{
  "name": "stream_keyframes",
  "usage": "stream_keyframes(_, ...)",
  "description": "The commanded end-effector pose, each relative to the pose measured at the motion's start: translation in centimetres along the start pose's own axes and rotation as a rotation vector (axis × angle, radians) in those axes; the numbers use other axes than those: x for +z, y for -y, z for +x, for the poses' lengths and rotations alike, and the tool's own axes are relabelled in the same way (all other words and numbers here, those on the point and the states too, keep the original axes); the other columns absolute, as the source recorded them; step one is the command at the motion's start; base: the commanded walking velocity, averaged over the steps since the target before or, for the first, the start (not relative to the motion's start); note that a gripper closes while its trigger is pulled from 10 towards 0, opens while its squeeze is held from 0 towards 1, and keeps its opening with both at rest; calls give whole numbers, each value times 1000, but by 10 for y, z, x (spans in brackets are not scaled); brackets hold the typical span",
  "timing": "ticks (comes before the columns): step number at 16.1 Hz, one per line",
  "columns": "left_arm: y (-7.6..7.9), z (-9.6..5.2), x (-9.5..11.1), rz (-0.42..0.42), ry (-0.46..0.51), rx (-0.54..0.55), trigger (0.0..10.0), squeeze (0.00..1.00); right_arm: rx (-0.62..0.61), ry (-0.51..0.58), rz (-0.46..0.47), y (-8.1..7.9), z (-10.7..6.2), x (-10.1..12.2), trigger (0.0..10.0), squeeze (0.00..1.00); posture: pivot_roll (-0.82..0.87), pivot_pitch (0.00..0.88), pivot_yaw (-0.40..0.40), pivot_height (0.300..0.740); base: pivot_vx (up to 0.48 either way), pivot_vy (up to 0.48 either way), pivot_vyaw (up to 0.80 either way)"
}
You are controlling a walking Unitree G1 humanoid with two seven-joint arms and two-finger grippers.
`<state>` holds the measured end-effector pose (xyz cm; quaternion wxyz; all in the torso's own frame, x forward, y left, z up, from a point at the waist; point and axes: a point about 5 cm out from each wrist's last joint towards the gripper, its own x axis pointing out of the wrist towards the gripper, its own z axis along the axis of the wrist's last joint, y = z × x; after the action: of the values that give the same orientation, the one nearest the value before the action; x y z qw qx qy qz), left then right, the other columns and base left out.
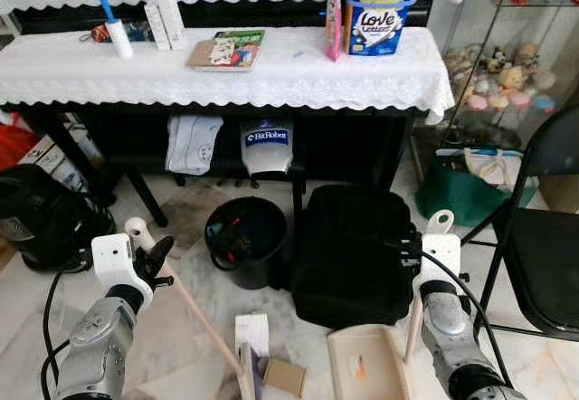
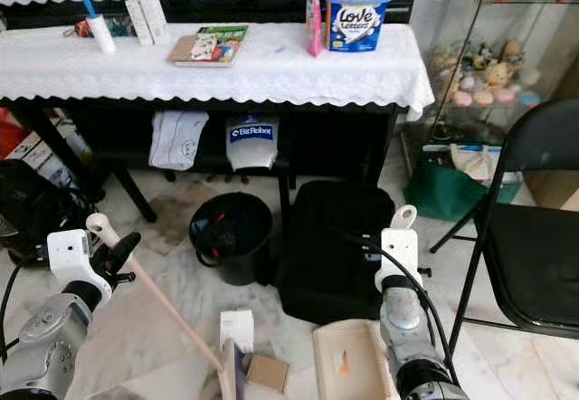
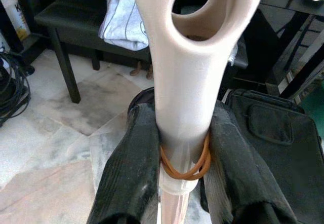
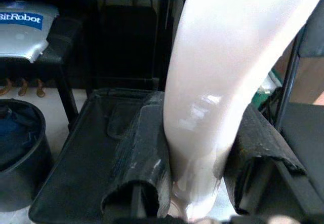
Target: Sweep floor
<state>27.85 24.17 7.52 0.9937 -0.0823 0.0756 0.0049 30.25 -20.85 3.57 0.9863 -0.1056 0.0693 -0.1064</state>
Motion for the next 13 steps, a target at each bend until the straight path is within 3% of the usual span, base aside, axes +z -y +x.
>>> stream_keyframes(1,-3,1,1,11,1,9,10000,0,5,46,13,-3,0,6,10000,0,162,0,76,740,0,0,0)
stream_keyframes(5,-3,1,1,19,-4,6,10000,0,14,-50,39,-5,-10,-15,10000,0,163,0,76,740,0,0,0)
stream_keyframes(9,-4,1,-2,42,-37,-16,10000,0,20,-180,131,-10,-21,-36,10000,0,157,0,85,740,0,0,0)
stream_keyframes(12,3,3,-5,33,-95,-102,10000,0,18,-221,156,-12,-25,-43,10000,0,152,0,87,740,0,0,0)
stream_keyframes(13,10,2,-7,-7,-125,-168,10000,0,19,-223,156,-11,-25,-43,10000,0,154,0,86,740,0,0,0)
